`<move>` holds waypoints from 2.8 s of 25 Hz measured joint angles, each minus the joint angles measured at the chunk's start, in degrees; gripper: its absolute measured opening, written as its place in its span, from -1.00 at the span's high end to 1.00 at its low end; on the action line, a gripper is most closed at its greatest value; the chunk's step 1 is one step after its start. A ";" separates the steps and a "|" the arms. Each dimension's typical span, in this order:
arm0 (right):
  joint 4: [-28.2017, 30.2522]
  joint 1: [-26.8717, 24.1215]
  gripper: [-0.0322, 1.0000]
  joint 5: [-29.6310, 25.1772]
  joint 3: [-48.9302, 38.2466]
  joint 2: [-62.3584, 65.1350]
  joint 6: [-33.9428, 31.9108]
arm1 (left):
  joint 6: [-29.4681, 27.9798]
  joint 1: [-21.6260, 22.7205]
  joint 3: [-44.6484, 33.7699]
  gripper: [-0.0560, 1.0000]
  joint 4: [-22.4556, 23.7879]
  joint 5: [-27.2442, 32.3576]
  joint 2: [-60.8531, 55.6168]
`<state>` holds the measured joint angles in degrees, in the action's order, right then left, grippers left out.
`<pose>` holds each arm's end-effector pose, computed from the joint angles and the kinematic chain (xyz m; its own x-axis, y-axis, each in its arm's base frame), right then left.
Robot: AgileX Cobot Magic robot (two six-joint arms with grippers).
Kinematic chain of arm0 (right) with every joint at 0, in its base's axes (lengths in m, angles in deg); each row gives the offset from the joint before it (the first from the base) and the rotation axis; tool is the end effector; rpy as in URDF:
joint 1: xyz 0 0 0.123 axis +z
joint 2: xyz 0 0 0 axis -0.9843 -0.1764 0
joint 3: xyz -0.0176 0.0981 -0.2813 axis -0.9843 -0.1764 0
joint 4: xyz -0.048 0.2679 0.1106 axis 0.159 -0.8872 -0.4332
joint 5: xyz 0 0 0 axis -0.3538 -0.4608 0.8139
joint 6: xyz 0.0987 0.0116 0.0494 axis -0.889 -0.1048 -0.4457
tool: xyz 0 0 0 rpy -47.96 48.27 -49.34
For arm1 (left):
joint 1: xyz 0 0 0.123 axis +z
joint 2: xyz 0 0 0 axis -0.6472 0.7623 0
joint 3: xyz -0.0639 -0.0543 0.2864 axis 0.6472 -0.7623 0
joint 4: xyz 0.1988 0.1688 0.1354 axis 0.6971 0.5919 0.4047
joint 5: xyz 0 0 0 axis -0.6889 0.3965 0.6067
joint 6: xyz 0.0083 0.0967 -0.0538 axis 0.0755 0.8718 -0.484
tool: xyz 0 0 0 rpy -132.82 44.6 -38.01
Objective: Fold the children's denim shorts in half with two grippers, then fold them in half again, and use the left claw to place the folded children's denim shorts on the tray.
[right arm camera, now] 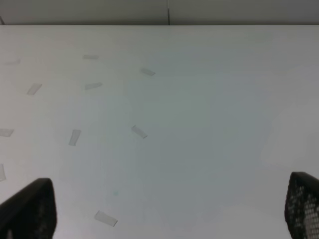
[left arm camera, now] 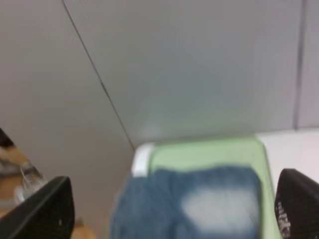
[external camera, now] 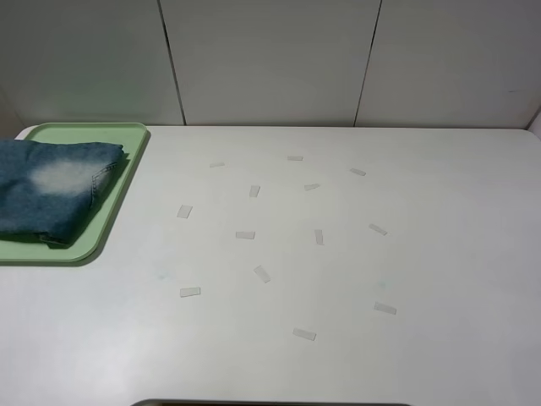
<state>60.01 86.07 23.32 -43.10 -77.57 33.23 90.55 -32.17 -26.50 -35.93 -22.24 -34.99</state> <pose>0.0374 0.0117 0.2913 -0.4171 -0.0273 -0.9084 -0.1618 0.9858 0.0447 0.1104 0.0237 0.4562 -0.2728 0.2037 -0.9403 -0.1481 0.9568 0.2503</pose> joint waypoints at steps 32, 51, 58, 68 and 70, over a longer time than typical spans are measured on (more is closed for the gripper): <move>0.00 0.00 -0.41 0.00 0.00 0.00 0.00 | -8.04 -4.18 -23.64 -0.75 1.03 18.94 -31.58; 0.00 0.00 -0.41 0.00 0.00 0.00 0.00 | -11.27 -4.43 -30.40 -0.75 6.21 16.10 -31.58; 0.00 0.00 -0.41 0.00 0.00 0.00 0.00 | -15.38 -6.79 -31.04 -0.75 6.21 15.04 -31.58; 0.00 0.00 -0.41 0.00 0.00 0.00 0.00 | -15.50 -6.79 -31.04 -0.75 6.21 14.99 -31.58; 0.00 0.00 -0.41 0.00 0.00 0.00 0.00 | -15.50 -6.79 -31.04 -0.75 6.21 14.99 -31.58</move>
<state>60.01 86.07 23.32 -43.10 -77.57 33.23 75.05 -38.96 -57.54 -29.72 -7.25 -66.57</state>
